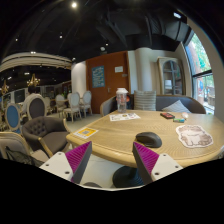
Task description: Arrange mouse
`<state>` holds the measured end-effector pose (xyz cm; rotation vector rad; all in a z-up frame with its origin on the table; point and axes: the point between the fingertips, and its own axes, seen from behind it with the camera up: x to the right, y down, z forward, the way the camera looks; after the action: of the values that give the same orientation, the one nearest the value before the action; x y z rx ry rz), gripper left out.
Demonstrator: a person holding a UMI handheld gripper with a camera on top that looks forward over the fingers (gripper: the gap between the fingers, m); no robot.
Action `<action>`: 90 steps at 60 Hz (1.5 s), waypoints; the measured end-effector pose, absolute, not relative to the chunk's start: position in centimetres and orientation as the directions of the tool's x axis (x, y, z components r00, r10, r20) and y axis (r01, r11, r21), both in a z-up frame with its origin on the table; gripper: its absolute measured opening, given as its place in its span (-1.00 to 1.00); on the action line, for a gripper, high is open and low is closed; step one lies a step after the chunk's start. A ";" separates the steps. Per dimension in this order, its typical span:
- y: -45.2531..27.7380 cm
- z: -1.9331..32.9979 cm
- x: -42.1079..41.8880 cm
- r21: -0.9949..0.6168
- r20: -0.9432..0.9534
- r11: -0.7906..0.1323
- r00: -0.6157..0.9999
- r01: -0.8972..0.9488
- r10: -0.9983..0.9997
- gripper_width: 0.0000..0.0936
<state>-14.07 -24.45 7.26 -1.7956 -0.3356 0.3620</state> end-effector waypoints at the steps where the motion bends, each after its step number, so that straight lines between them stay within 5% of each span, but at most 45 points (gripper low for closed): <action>1: -24.3 7.1 -13.5 -0.968 -0.059 -0.248 0.916 0.046 0.397 0.80; 20: -16.6 1.9 -4.3 -0.931 0.023 -0.349 0.975 0.102 0.223 0.81; 32: -11.9 -1.7 -2.1 -0.858 0.035 -0.495 0.977 0.138 0.211 0.81; 40: -9.4 -1.7 -2.1 -0.825 0.025 -0.546 0.975 0.146 0.222 0.81; 49: -5.4 -2.1 -2.6 -0.786 0.008 -0.600 0.973 0.149 0.231 0.67; 55: -2.7 -2.2 -2.2 -0.766 0.011 -0.629 0.980 0.135 0.197 0.30; 58: -1.8 -2.2 -2.1 -0.759 0.002 -0.642 0.985 0.114 0.173 0.28; 70: -0.4 -1.9 -2.3 -0.790 0.058 -0.593 0.983 0.153 0.176 0.00; 90: -0.7 0.5 -1.3 -0.832 0.067 -0.532 0.980 0.159 0.189 -0.07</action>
<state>-1.27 -0.73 0.51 -2.1410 -0.2432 0.0378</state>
